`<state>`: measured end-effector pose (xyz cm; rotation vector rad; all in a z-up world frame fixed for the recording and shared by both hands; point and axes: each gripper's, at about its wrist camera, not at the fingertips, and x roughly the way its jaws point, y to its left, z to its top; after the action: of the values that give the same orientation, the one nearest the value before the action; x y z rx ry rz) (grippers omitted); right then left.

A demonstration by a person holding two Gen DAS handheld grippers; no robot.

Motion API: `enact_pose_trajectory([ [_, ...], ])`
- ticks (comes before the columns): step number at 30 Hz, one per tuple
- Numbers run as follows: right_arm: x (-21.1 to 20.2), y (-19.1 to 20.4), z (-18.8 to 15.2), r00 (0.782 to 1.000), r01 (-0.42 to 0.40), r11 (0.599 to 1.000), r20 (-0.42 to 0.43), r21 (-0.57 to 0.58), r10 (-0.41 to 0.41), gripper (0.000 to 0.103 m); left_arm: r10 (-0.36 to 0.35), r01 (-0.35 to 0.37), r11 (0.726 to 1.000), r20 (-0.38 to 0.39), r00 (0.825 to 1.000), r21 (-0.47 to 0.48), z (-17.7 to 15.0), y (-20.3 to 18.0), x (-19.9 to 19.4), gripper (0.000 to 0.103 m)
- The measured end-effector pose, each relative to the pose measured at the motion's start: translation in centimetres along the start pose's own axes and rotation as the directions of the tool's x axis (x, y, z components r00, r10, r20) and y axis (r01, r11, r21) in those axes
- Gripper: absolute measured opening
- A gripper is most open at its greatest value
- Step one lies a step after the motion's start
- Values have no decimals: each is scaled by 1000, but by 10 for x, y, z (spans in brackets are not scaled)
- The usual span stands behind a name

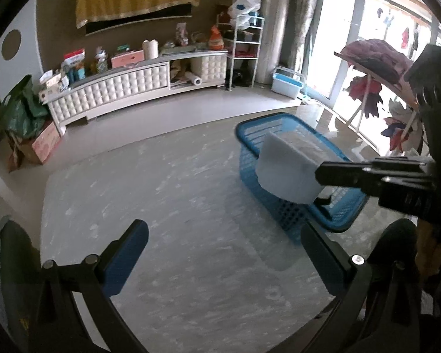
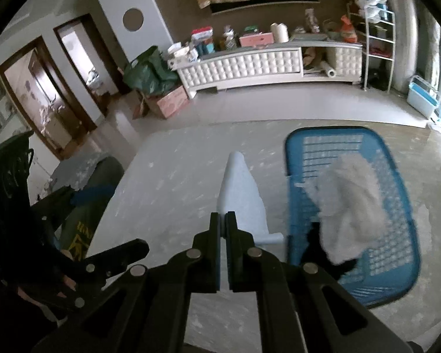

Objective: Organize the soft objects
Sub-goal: 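Lift the light-blue cloth with the right gripper and carry it over the basket, then open the right gripper to drop the light-blue cloth into the basket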

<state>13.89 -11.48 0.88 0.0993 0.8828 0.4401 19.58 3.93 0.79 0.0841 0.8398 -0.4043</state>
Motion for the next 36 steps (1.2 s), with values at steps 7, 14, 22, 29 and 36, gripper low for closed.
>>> enact_pose_trajectory([
  [7, -18, -36, -1, 997, 40, 997, 55, 71, -44, 3, -23, 24, 998, -7, 1000, 54, 16, -30, 12, 103],
  [14, -35, -70, -2, 988, 128, 985, 75, 116, -137, 3, -69, 69, 996, 1, 998, 59, 33, -53, 33, 103],
  [22, -1, -85, -1, 979, 197, 977, 39, 85, -200, 3, -51, 56, 995, -57, 997, 79, 31, -63, 74, 103],
  [29, 67, -64, -18, 988, 124, 991, -97, 51, -119, 3, -33, 40, 997, -105, 994, 64, 22, -52, 102, 103],
  [36, 85, -67, -16, 985, 113, 992, -136, 55, -105, 3, -23, 28, 998, -101, 995, 56, 18, -44, 108, 103],
])
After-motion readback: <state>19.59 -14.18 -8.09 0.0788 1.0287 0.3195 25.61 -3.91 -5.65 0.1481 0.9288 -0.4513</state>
